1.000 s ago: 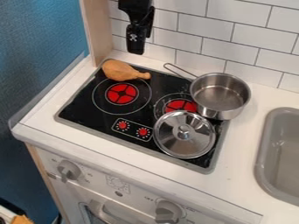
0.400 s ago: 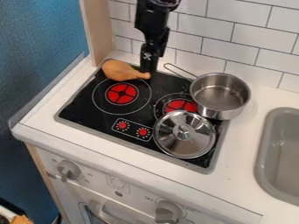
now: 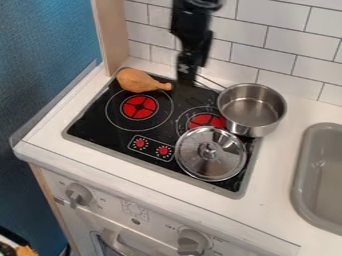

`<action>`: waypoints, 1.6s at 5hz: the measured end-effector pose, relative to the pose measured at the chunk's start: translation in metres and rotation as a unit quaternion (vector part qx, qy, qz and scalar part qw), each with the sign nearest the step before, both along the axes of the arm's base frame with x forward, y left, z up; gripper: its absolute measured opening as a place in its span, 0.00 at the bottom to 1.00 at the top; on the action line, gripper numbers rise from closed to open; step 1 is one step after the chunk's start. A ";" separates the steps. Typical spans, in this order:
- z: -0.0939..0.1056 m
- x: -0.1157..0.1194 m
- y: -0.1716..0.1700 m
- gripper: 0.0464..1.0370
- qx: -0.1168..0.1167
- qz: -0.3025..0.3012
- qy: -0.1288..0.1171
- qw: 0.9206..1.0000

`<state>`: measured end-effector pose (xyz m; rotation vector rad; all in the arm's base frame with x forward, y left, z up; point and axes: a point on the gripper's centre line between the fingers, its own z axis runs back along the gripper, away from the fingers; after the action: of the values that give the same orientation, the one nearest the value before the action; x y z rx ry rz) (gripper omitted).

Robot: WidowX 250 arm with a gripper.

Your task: Move the silver pot to the left side of the stove

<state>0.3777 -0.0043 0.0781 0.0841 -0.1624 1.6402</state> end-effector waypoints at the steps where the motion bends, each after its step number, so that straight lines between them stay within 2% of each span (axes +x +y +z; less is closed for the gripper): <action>1: -0.008 -0.013 -0.042 0.96 -0.010 -0.079 0.006 0.997; 2: -0.009 -0.018 -0.071 0.96 -0.011 -0.142 -0.006 0.990; 3: -0.026 -0.017 -0.091 0.96 -0.018 -0.174 0.008 0.985; 4: -0.039 -0.015 -0.097 0.96 -0.004 -0.179 0.018 0.984; 5: -0.050 -0.011 -0.100 0.96 0.001 -0.176 0.011 0.984; 7: -0.070 -0.007 -0.099 0.93 0.008 -0.160 0.022 0.987; 8: -0.071 -0.004 -0.096 0.64 -0.001 -0.153 0.018 0.988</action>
<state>0.3738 -0.1005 0.0066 0.0832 -0.1377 1.3313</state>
